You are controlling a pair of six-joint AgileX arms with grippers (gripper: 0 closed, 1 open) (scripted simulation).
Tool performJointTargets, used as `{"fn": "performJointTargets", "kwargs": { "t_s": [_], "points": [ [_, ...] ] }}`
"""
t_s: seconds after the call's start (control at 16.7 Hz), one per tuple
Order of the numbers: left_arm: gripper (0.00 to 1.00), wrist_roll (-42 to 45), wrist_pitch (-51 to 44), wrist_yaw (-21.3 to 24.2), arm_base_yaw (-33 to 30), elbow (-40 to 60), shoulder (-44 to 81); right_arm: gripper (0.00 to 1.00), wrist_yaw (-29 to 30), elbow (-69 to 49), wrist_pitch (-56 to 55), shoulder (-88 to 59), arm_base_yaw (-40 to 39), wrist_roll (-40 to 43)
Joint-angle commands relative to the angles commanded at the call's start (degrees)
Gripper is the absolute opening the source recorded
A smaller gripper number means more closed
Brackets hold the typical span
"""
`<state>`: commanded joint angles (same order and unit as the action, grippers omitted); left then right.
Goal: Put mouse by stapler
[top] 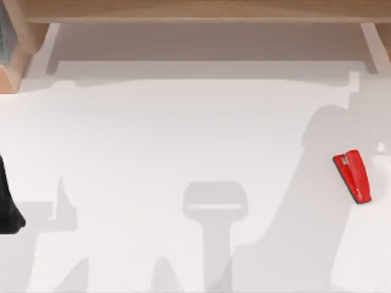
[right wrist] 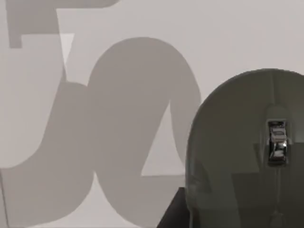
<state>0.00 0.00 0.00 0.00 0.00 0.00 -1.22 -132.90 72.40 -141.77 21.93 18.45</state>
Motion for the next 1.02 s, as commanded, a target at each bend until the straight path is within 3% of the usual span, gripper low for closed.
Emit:
{"fn": "performJointTargets", "kwargs": {
  "t_s": [0.42, 1.02],
  "points": [
    [1.00, 0.00, 0.00, 0.00, 0.00, 0.00, 0.00, 0.00, 0.11, 9.24, -1.25, 17.26, -4.70, -4.29],
    [1.00, 0.00, 0.00, 0.00, 0.00, 0.00, 0.00, 0.00, -0.32, 35.13, -4.20, 38.12, -14.97, -12.95]
  ]
}}
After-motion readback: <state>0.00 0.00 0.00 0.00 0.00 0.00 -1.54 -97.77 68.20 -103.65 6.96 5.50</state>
